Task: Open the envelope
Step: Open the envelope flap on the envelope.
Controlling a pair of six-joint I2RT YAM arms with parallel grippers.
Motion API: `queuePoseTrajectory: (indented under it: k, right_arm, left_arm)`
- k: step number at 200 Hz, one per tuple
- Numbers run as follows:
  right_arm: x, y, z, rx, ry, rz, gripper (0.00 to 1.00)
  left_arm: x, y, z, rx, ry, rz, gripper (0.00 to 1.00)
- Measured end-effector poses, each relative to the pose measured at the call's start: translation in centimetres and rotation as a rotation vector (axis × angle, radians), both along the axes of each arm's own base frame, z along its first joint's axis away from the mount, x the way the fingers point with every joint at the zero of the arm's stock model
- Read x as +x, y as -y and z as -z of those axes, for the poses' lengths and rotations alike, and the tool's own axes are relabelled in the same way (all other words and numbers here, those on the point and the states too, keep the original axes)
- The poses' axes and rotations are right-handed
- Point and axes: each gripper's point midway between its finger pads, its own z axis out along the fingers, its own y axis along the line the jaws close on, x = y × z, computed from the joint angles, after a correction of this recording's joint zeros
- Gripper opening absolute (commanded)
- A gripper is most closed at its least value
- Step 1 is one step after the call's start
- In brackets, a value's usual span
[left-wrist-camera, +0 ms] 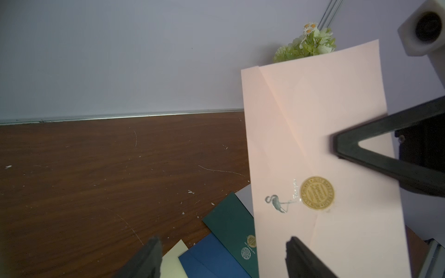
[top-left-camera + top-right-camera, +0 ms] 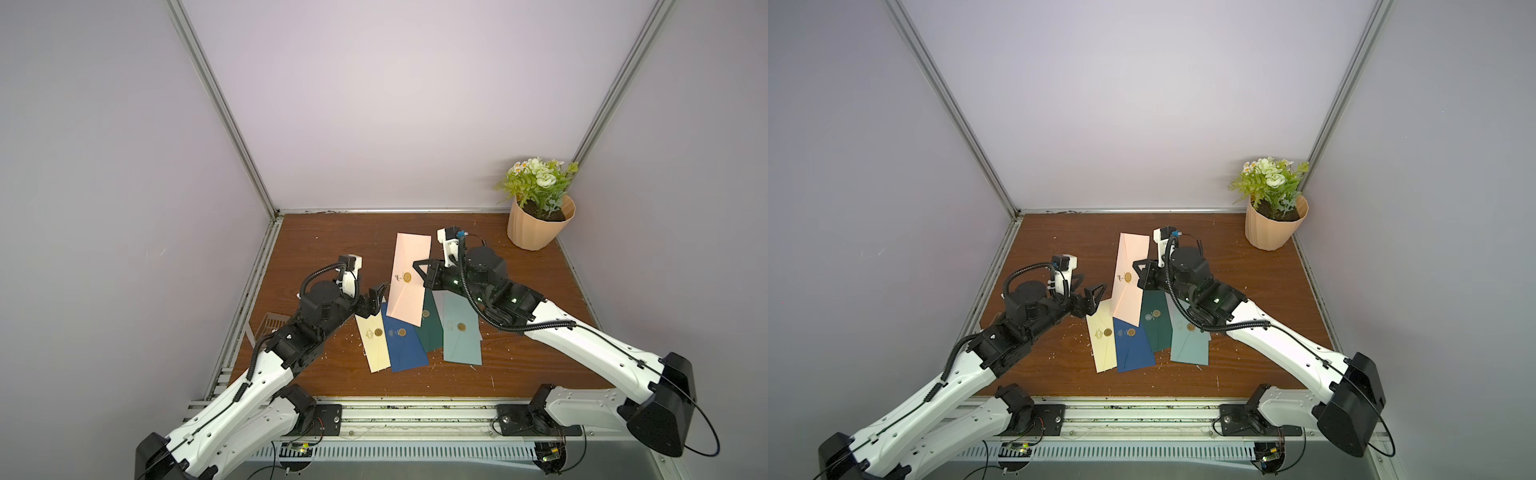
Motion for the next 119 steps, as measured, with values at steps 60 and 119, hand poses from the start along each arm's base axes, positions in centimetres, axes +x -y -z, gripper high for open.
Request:
queuePoseTrajectory:
  k: [60, 119]
  right_arm:
    - [1.4, -1.4, 0.6, -0.103, -0.005, 0.080, 0.00]
    - [2.8, -2.6, -0.7, -0.125, 0.022, 0.102, 0.00]
  left_arm:
    - [0.4, 0.9, 0.7, 0.046, -0.010, 0.026, 0.81]
    - [1.1, 1.4, 3.1, 0.103, -0.076, 0.030, 0.84]
